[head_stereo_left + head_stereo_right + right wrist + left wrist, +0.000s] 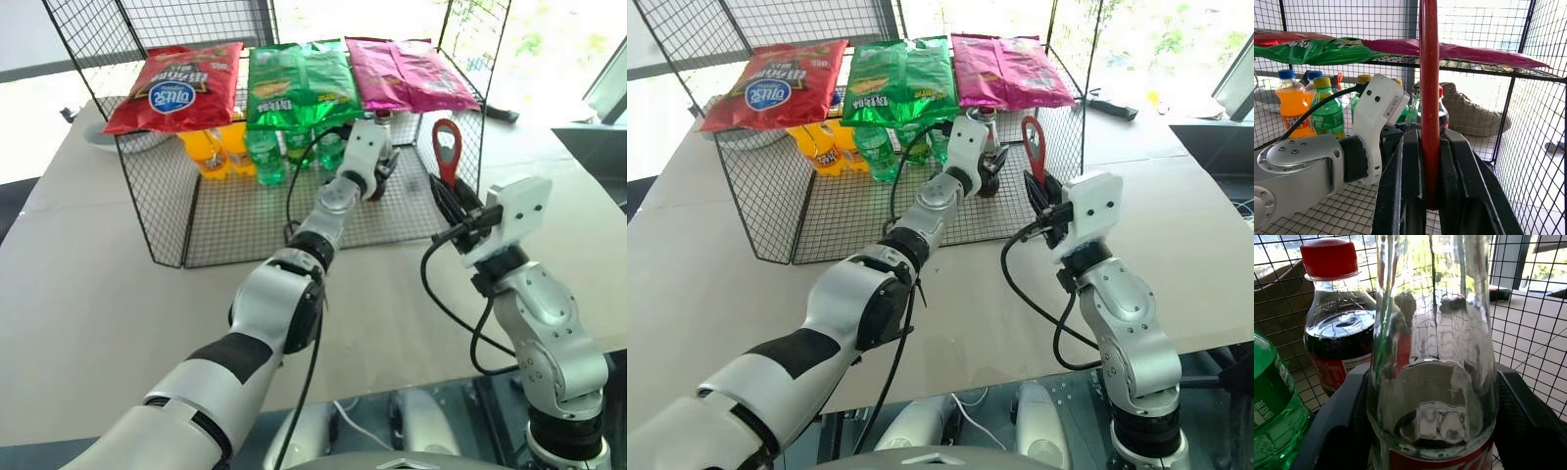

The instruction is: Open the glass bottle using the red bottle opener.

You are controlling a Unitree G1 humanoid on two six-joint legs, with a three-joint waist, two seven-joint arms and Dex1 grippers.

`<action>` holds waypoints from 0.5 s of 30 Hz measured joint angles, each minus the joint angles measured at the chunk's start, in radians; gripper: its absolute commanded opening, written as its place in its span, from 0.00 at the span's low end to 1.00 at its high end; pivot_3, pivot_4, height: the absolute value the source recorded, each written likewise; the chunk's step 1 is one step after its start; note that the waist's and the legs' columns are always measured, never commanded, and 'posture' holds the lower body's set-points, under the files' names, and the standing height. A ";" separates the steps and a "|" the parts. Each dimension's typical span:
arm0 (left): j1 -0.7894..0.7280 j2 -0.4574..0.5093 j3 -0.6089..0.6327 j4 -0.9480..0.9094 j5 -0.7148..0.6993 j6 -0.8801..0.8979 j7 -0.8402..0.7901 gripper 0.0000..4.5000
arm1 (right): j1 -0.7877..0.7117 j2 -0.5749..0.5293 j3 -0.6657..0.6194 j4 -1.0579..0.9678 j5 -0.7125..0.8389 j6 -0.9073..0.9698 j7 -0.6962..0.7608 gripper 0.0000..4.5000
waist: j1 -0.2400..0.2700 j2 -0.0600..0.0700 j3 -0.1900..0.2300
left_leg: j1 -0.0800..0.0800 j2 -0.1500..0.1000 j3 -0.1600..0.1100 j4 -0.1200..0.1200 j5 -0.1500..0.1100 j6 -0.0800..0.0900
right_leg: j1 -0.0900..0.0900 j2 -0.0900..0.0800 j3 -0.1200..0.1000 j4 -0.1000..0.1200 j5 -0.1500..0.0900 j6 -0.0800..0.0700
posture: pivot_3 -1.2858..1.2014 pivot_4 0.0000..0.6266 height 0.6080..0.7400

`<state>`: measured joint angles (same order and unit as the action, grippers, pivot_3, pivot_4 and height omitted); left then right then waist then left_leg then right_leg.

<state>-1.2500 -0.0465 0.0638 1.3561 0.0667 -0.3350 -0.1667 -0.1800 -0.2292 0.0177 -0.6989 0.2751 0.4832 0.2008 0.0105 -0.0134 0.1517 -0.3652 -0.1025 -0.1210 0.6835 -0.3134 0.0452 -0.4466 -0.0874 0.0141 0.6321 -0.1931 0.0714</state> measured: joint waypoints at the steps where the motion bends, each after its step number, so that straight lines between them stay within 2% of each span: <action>1: 0.000 0.000 0.003 0.000 0.001 0.000 -0.004 0.56 | -0.001 0.000 0.000 0.000 0.000 0.000 0.000 0.00 | 0.000 0.000 0.000 | 0.000 0.000 0.000 0.000 0.000 0.000 | 0.000 0.000 0.000 0.000 0.000 0.000 | 0.52 0.24 1.00; 4: 0.000 0.000 0.011 0.000 -0.001 -0.001 -0.025 0.56 | -0.006 -0.001 0.000 0.000 0.000 0.000 -0.001 0.00 | 0.000 0.000 0.000 | 0.000 0.000 0.000 0.001 0.000 0.000 | 0.000 0.000 0.000 0.001 0.000 0.000 | 0.52 0.24 1.00; 9: 0.024 -0.004 0.031 -0.013 -0.031 -0.035 -0.157 0.56 | -0.036 -0.010 -0.008 0.011 0.001 -0.002 0.009 0.00 | 0.002 0.000 0.000 | 0.000 0.000 0.000 0.001 0.000 0.000 | 0.000 0.000 0.000 0.000 0.000 0.000 | 0.52 0.24 1.00; 15: 0.162 0.004 0.008 -0.163 -0.051 -0.128 -0.320 0.56 | -0.072 -0.031 -0.056 0.066 -0.020 -0.035 0.006 0.00 | -0.001 0.000 0.000 | 0.000 0.000 0.000 0.001 0.000 0.000 | 0.000 0.000 0.001 0.001 0.000 0.000 | 0.52 0.24 1.00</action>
<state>-1.0880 -0.0428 0.0715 1.1935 0.0158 -0.4634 -0.4863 -0.2523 -0.2605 -0.0385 -0.6328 0.2547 0.4480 0.2063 0.0100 -0.0133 0.1515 -0.3653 -0.1026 -0.1207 0.6842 -0.3134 0.0452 -0.4470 -0.0877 0.0147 0.6329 -0.1930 0.0711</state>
